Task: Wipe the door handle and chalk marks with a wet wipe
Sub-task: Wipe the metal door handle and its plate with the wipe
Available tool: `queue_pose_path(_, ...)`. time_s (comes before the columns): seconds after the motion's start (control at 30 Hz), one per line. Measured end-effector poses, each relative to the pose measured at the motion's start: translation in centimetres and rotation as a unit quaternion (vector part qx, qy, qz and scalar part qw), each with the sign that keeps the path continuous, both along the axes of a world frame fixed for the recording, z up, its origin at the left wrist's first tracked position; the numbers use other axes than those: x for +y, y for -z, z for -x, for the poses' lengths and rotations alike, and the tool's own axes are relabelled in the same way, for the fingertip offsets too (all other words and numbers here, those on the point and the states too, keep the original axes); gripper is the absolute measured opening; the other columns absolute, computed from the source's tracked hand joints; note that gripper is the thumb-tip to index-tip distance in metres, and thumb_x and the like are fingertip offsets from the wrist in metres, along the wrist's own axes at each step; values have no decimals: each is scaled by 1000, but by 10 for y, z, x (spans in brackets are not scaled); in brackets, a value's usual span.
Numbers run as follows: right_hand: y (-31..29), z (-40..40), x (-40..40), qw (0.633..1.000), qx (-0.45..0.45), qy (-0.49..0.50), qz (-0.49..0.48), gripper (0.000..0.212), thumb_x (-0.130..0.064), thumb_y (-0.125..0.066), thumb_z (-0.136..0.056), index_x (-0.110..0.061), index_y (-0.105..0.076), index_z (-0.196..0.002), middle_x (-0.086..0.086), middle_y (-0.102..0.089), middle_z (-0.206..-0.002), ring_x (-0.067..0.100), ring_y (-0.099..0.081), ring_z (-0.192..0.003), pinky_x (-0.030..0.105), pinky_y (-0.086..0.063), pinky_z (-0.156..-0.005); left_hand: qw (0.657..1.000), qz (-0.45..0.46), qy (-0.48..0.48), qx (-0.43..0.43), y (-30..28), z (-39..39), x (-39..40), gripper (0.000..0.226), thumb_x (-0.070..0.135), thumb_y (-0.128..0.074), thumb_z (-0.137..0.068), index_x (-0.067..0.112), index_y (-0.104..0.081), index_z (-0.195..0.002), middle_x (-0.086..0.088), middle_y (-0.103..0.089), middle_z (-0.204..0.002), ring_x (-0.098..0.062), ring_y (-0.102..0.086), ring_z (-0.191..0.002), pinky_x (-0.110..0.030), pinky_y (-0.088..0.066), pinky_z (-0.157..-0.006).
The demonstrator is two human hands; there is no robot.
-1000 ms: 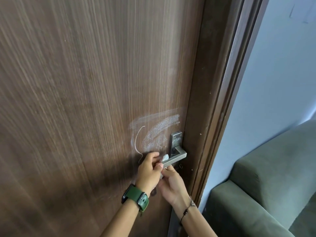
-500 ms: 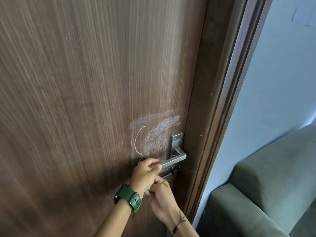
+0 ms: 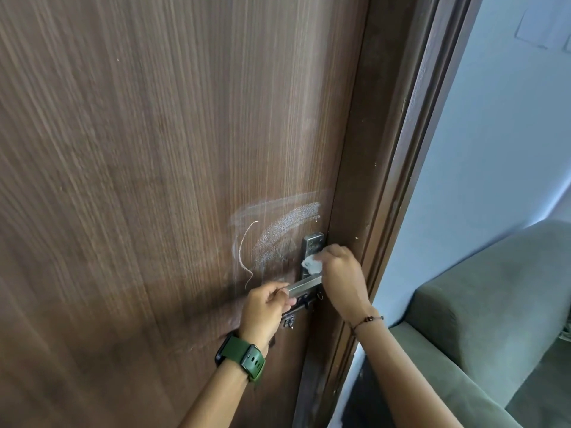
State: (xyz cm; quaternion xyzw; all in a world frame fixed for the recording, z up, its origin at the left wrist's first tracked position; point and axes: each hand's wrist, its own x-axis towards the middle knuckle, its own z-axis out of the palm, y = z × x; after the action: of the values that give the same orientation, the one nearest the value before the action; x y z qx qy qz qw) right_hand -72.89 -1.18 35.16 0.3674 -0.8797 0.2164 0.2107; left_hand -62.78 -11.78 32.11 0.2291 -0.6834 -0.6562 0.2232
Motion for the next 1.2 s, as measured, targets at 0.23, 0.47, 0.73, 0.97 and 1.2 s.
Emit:
queue_pose_path(0.23, 0, -18, 4, 999, -20, 30, 16, 24, 12, -57, -72, -1, -70, -89, 15, -68, -92, 32, -60, -87, 33, -49, -74, 999, 37, -15, 5, -4, -4, 3, 20, 5, -50, -90, 4, -62, -105, -4, -68, -74, -21, -69, -79, -38, -56, -81)
queue_pose_path(0.47, -24, -7, -9, 982, -37, 79, 169, 18, -6, -51, -90, 0, -68, -87, 10, -61, -96, 12, -50, -80, 10, -39, -62, 997, 71, -13, -17, -3, -6, 2, 21, 12, -50, -91, 10, -63, -108, -2, -69, -78, -12, -68, -78, -28, -54, -77)
queue_pose_path(0.73, -16, 2, -38, 978, -6, 115, 176, 20, 17, -51, -78, 2, -59, -87, 18, -62, -90, 35, -58, -78, 38, -48, -64, 994, 108, -1, -21, -4, -6, 0, 19, 11, -52, -90, 12, -65, -103, 2, -68, -78, -18, -68, -84, -34, -53, -83)
queue_pose_path(0.97, 2, 5, -33, 967, -9, 96, 234, 27, 13, -56, -77, -8, -44, -65, 8, -51, -70, 23, -43, -51, 20, -22, -44, 988, 154, -14, -27, -3, -7, -1, 18, 15, -54, -89, 16, -66, -102, -1, -73, -84, -10, -68, -81, -30, -55, -77)
queue_pose_path(1.2, -3, 7, -42, 953, 1, 105, 284, 15, 12, -59, -76, -2, -56, -69, 11, -55, -74, 25, -51, -59, 25, -33, -53, 987, 155, -11, -30, -6, -7, -2, 18, 14, -54, -88, 15, -67, -100, -6, -74, -86, -16, -68, -83, -34, -54, -80)
